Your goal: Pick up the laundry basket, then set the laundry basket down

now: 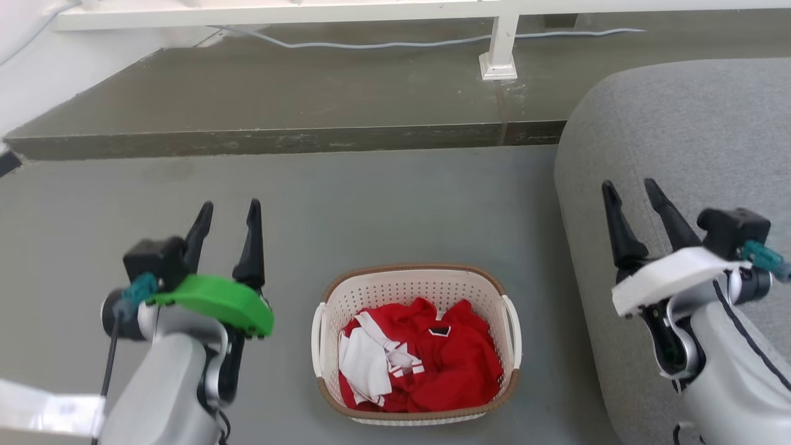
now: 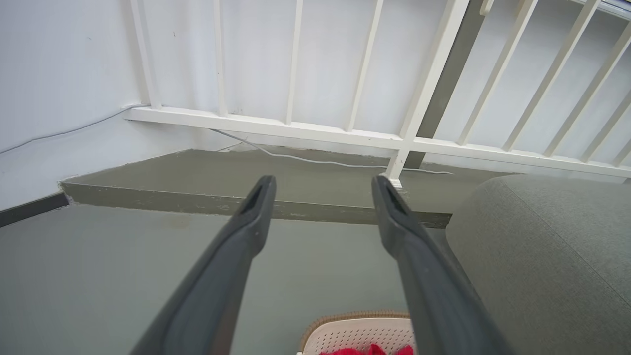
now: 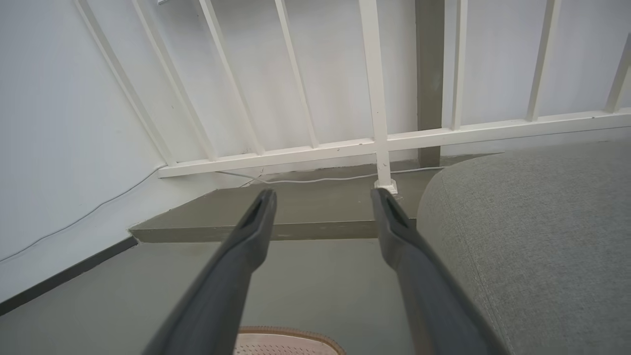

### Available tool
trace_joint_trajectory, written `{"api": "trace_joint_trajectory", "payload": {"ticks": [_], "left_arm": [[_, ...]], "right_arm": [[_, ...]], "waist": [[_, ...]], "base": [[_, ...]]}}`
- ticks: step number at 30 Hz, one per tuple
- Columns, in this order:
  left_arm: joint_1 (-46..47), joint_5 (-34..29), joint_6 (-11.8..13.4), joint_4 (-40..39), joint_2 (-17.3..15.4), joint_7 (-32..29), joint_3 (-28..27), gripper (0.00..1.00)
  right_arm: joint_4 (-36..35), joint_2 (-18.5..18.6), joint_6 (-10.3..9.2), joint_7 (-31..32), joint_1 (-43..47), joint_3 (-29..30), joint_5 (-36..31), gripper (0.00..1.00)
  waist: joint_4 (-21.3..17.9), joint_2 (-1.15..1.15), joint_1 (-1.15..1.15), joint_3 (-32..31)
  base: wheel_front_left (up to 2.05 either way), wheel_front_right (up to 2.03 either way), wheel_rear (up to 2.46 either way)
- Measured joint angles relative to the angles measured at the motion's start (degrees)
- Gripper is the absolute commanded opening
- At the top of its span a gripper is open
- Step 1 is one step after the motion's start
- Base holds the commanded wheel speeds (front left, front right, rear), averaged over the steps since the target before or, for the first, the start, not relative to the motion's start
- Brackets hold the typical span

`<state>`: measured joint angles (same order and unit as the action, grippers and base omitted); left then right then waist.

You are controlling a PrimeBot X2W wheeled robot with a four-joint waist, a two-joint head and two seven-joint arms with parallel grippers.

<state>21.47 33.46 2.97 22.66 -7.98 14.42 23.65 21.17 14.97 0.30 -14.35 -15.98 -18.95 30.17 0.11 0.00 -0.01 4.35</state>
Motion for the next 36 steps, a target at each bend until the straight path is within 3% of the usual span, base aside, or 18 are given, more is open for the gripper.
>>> {"api": "trace_joint_trajectory", "payload": {"ticks": [16,36], "left_arm": [[-8.53,-7.06,0.34,-8.09,1.24,0.01,-3.49,1.00],[-13.26,-10.69,-0.01,-11.60,3.03,0.01,-6.47,1.00]], "right_arm": [[-4.69,-2.74,-0.22,0.00,6.12,4.39,-5.20,1.00],[-6.12,-4.81,2.20,0.00,9.48,8.08,-8.67,1.00]], "waist": [[0.40,0.00,0.00,-0.10],[0.09,0.00,0.00,-0.09]], "base": [[0.00,0.00,0.00],[0.00,0.00,0.00]]}}
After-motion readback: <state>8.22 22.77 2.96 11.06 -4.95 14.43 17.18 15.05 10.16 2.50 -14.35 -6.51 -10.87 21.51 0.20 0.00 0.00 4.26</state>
